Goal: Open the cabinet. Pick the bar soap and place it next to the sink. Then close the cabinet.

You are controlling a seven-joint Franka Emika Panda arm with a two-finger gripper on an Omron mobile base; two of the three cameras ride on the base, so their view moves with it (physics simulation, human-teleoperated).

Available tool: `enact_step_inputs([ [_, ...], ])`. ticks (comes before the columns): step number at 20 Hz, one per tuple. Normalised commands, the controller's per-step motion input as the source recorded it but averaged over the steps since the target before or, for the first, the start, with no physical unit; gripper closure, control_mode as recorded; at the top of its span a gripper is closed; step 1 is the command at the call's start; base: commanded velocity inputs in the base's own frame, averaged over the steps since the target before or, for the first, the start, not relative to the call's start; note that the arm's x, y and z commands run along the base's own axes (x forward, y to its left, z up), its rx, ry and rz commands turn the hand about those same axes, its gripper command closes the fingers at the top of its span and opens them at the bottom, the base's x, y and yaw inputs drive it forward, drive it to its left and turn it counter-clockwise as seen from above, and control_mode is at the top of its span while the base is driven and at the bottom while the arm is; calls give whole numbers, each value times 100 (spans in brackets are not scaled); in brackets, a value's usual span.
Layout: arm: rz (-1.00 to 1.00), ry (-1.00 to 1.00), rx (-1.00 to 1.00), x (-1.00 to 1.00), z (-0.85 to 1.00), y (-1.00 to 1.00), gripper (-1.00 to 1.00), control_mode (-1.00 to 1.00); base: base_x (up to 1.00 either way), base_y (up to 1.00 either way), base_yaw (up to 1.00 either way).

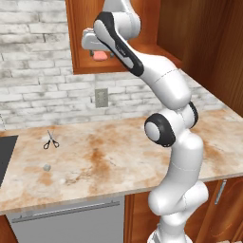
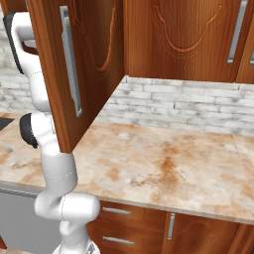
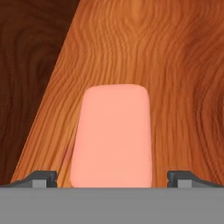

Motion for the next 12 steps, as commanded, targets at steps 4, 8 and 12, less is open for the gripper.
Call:
enact_step_inputs([
  [4, 0, 0, 0, 17, 0, 4, -100, -100, 0, 0, 0],
  [8, 0, 0, -4, 30, -11, 0, -100, -100, 0, 0, 0],
  [12, 0, 0, -8, 38, -29, 0, -100, -100, 0, 0, 0],
])
